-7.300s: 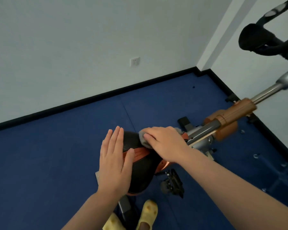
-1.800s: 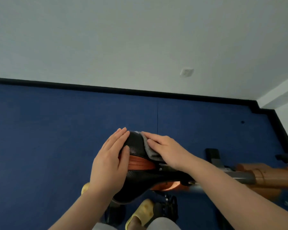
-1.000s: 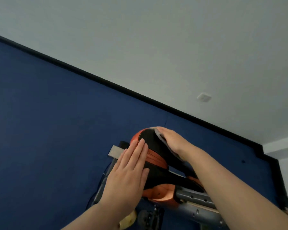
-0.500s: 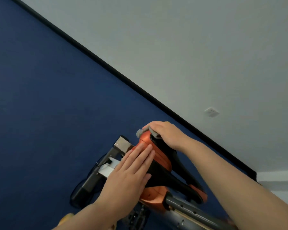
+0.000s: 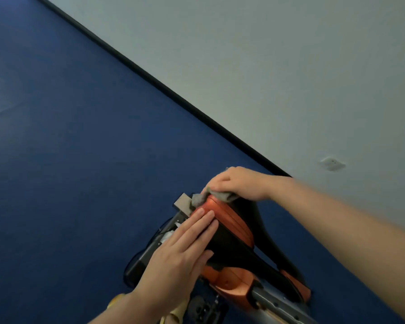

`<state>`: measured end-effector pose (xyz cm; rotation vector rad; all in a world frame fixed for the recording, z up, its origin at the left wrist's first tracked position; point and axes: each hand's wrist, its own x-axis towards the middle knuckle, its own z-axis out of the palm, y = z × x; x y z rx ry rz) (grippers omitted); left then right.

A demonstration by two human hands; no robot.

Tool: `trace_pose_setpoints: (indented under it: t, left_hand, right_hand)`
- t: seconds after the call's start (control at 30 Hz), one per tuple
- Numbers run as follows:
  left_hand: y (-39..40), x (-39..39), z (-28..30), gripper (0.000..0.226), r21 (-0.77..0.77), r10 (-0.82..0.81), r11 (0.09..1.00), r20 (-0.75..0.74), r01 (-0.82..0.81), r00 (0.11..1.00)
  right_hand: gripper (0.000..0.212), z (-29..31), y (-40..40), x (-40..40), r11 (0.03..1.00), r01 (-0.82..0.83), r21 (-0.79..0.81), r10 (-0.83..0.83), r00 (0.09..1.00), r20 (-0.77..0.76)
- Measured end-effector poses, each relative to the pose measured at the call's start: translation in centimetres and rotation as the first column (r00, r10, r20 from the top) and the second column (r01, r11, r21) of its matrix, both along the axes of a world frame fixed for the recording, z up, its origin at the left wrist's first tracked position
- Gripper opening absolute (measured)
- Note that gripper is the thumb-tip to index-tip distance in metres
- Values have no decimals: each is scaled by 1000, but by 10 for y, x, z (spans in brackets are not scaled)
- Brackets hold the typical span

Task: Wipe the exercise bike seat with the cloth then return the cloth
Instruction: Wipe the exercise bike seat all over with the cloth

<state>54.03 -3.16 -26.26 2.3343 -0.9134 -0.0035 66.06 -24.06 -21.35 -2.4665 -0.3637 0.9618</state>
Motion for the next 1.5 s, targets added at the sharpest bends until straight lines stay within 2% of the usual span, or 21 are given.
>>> trace_pose_setpoints:
  t: [0.07, 0.17, 0.23, 0.3, 0.4, 0.47, 0.63, 0.7, 0.77, 0.93, 1.07, 1.13, 1.27, 1.37, 1.5]
  left_hand:
    - [1, -3, -2, 48, -22, 9, 1000, -20, -9, 1000]
    - [1, -5, -4, 49, -41, 5, 999, -32, -6, 999]
    - [1, -1, -5, 48, -69, -15, 998, -21, 13, 1000]
    - [5, 6, -6, 48, -78, -68, 995, -11, 67, 998]
    - [15, 19, -5, 50, -53, -187, 981, -25, 185, 982]
    - [21, 29, -3, 52, 7, -261, 965, -27, 261, 965]
    - [35, 61, 7, 51, 127, -460, 881, 1, 456, 888]
    - [37, 73, 11, 50, 147, -522, 845, 14, 515, 853]
    - [37, 82, 14, 48, 138, -567, 815, -8, 563, 823]
    - [18, 89, 22, 53, 94, -640, 755, -112, 649, 760]
    - [-2, 87, 28, 55, 129, -704, 691, -106, 712, 702]
    - [-13, 87, 30, 55, 140, -729, 667, -82, 732, 680]
    - [-22, 88, 32, 54, 152, -731, 667, -57, 729, 680]
    - [-26, 90, 28, 54, 180, -739, 655, -49, 734, 672]
    - [-32, 97, 31, 53, 195, -772, 615, -51, 764, 634]
  right_hand:
    - [39, -3, -8, -2, 986, 150, 67, -151, 989, 8]
    - [32, -5, 2, -17, 995, 67, 76, -74, 993, 93]
    - [29, -6, 4, -17, 988, 68, 141, -76, 996, 49]
    - [31, -5, -2, -17, 936, 253, 243, -250, 967, -44]
    - [40, -8, -8, -34, 774, 530, 347, -538, 839, -80]
    - [39, -13, -7, -46, 689, 632, 356, -661, 749, -49]
    - [44, -9, 9, -62, 578, 773, 260, -808, 588, 46]
    - [47, -7, 12, -74, 505, 826, 248, -860, 505, 70]
    - [50, -1, 15, -92, 470, 860, 198, -883, 459, 100]
    - [55, 10, 9, -142, 409, 912, -38, -901, 410, 140]
    - [53, 9, 7, -143, 471, 869, -150, -854, 492, 171]
    - [50, 1, 14, -138, 441, 890, -116, -861, 456, 224]
    - [44, -3, 17, -152, 450, 893, -20, -855, 437, 278]
    - [44, -2, 0, -180, 413, 905, -105, -863, 426, 272]
    - [42, -6, 6, -165, 428, 875, -227, -796, 484, 363]
